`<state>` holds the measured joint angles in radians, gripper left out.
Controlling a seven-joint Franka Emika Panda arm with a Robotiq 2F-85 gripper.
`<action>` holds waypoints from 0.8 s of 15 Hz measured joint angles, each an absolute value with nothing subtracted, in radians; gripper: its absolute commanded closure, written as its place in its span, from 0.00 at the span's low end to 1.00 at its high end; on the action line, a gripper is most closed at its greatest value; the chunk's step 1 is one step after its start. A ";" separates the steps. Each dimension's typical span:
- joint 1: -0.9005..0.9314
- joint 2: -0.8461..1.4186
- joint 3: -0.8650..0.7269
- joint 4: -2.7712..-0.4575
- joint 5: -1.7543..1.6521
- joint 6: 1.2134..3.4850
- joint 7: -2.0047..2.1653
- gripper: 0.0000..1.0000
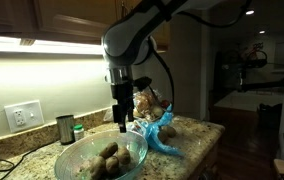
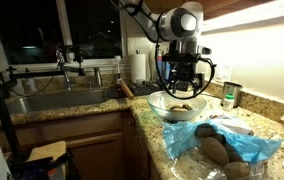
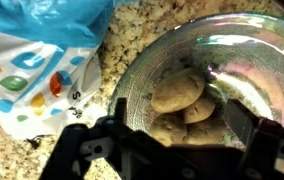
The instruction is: Remove three potatoes from the plastic bag and place them in the glass bowl on the left
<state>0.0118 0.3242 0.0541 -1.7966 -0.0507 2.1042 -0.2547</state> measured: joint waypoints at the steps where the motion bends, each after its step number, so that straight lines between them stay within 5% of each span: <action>1: 0.011 0.306 0.047 -1.811 -0.051 2.098 -0.255 0.00; 12: -0.007 0.176 0.009 -1.946 -0.052 2.095 -0.256 0.00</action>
<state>-0.0073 0.1763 0.0091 -1.9455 -0.0516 2.0951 -0.2557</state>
